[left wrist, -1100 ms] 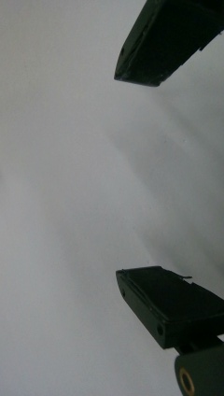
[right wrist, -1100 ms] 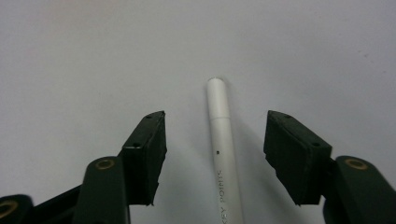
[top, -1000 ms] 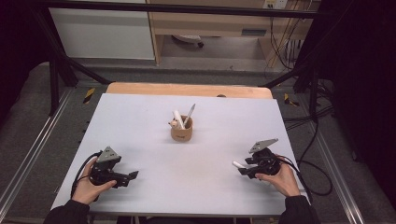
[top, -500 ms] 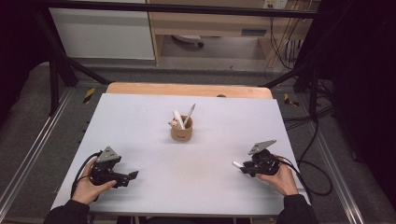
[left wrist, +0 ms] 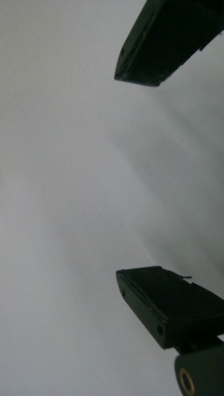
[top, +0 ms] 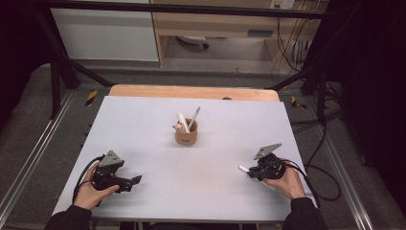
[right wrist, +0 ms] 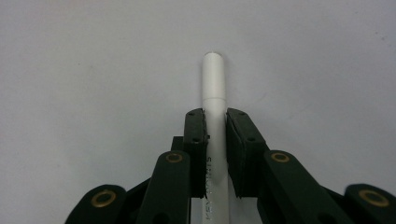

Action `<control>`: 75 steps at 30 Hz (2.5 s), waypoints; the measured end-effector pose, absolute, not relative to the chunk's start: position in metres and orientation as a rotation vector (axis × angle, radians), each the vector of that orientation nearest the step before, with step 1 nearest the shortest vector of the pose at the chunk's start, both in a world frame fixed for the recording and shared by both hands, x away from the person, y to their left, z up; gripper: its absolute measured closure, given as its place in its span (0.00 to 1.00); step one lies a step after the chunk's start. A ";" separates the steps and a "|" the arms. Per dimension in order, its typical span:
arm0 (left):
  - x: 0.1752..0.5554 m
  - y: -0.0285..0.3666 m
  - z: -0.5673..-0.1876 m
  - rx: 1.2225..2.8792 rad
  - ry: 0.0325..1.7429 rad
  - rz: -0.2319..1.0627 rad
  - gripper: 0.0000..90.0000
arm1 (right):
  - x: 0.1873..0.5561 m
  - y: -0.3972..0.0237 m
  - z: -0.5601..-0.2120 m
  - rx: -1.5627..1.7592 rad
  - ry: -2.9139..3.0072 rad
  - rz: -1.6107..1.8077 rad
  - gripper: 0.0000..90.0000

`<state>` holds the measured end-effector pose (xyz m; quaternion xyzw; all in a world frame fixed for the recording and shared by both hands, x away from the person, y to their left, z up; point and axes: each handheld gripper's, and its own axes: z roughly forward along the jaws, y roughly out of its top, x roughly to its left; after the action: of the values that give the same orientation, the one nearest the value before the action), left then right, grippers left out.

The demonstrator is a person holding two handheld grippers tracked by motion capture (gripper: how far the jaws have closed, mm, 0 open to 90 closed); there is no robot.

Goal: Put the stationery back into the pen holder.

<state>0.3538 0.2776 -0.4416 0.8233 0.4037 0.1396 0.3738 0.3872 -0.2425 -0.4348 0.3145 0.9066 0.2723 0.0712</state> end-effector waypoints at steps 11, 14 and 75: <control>0.354 0.277 -0.442 2.110 1.034 0.355 0.06 | 0.386 -0.242 -0.427 0.971 2.689 0.859 0.88; 0.354 0.277 -0.441 2.110 1.033 0.355 0.06 | 0.386 -0.240 -0.422 0.967 2.677 0.882 0.88; 0.355 0.280 -0.441 2.088 1.034 0.366 0.06 | 0.435 -0.124 -0.354 1.056 1.865 1.656 0.88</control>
<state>0.3546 0.2799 -0.4414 0.8183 0.4052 0.1435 0.3817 0.4346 -0.1236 -0.3544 0.3809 0.6723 0.5972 0.2149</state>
